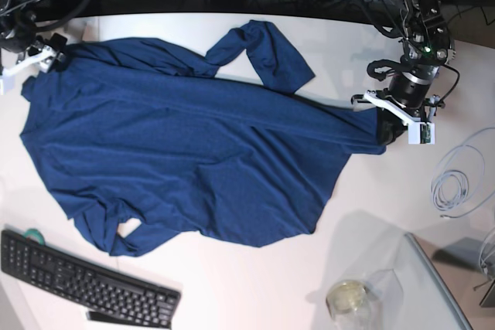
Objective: Layout the t-shirt on the table in an organized manner, then fold the t-shirt properly
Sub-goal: 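Pull the shirt edges apart with both grippers to stretch it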
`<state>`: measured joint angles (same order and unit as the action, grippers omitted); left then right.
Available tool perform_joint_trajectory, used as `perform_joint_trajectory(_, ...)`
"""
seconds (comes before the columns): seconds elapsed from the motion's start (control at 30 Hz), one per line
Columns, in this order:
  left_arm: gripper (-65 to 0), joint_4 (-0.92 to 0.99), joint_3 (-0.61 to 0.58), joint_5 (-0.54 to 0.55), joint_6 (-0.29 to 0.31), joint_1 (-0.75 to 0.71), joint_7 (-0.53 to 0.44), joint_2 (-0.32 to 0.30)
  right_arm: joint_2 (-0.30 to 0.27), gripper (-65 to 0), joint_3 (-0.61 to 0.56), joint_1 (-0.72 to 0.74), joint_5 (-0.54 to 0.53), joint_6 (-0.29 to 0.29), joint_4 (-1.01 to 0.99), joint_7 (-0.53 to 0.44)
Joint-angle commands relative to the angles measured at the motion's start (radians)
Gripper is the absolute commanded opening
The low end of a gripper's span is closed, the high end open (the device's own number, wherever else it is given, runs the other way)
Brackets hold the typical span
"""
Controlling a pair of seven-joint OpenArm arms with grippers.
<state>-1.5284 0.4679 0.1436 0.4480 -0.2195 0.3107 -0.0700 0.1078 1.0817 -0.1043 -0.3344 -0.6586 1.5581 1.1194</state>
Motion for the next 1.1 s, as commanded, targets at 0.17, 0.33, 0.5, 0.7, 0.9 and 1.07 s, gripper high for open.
perform_joint_trajectory(0.17,-65.0,-0.017,0.005,0.014,-0.001,0.005,-0.023,-0.009,-0.012,-23.1,-0.007,0.022,-0.004,-0.014,0.009,-0.028)
perform_joint_trajectory(0.33,-65.0,-0.017,0.005,0.014,-0.001,0.005,-0.023,-0.009,-0.049,-23.6,-0.008,0.071,-0.002,-0.007,-0.13,-0.055)
perform_joint_trajectory(0.5,-65.0,-0.017,0.007,0.014,-0.001,-0.007,-0.023,-0.011,-0.09,-23.9,-0.007,0.076,-0.002,-0.005,-0.25,-0.126)
perform_joint_trajectory(0.7,-65.0,-0.017,0.007,0.014,-0.001,-0.01,-0.023,-0.011,-0.098,-24.2,-0.007,0.073,-0.002,-0.005,-0.334,-0.175)
perform_joint_trajectory(0.9,-65.0,-0.03,0.007,0.014,-0.001,-0.022,-0.023,-0.021,-0.096,-65.0,-0.007,0.07,-0.002,-0.014,-0.264,-0.097)
perform_joint_trajectory(1.07,-65.0,-0.116,0.007,0.014,-0.001,-0.059,-0.023,-0.032,-0.093,-65.0,-0.007,0.073,-0.005,-0.014,-0.066,0.066)
